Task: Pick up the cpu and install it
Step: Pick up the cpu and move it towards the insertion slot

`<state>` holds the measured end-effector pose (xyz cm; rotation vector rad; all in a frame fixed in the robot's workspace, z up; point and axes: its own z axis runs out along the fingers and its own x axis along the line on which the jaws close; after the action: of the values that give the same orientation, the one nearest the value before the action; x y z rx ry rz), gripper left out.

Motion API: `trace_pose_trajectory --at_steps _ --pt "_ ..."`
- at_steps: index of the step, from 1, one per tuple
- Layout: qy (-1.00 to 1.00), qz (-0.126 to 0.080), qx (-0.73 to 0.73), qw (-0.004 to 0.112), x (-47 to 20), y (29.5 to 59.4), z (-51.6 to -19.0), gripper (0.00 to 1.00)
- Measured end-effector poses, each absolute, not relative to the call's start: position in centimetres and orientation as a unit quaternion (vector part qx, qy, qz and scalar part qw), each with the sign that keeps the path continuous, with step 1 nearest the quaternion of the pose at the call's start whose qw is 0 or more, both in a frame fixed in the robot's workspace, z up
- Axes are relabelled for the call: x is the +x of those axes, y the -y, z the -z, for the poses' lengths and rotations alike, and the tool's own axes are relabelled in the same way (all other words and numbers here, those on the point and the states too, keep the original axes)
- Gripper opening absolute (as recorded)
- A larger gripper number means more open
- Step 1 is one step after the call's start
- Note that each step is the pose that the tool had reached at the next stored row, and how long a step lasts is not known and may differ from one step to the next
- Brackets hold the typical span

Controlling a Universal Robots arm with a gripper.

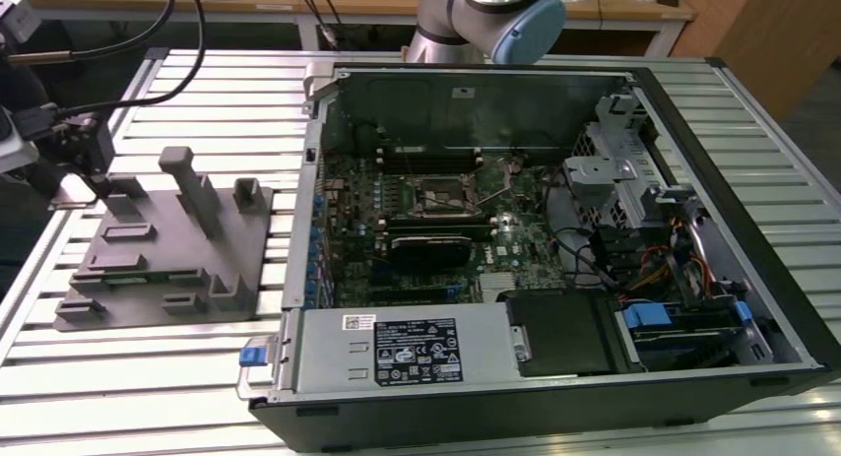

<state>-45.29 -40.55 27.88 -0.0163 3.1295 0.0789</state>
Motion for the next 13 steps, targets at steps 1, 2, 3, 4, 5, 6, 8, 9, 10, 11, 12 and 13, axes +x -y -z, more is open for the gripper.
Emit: trace_pose_trajectory --at_steps 1,2,3,4,5,6,8,9,10,11,12,13 --pt "-1.000 -0.025 -0.005 0.006 -45.29 40.54 -27.92 0.54" --pt "-1.000 -0.025 -0.005 0.006 -45.29 40.54 -27.97 0.54" --pt "-1.000 -0.025 -0.005 0.006 -45.29 40.54 -28.02 0.54" --pt "-1.000 -0.025 -0.005 0.006 -45.29 40.53 -28.07 0.54" --pt "-1.000 -0.025 -0.005 0.006 -45.29 40.53 -28.12 0.54" --pt "-1.000 -0.025 -0.005 0.006 -45.29 40.53 -28.16 0.54" --pt "-1.000 -0.025 -0.005 0.006 -45.29 40.52 -28.27 0.54" --pt "-1.000 -0.025 -0.005 0.005 -45.29 40.52 -28.32 0.54" --pt "-1.000 -0.025 -0.005 0.006 -45.29 40.51 -28.37 0.54" --pt "-1.000 -0.025 -0.005 0.005 -45.29 40.51 -28.45 0.54" --pt "-1.000 -0.025 -0.005 0.005 -45.29 40.51 -28.55 0.54" --pt "-1.000 -0.025 -0.005 0.005 -45.29 40.51 -28.68 0.54"
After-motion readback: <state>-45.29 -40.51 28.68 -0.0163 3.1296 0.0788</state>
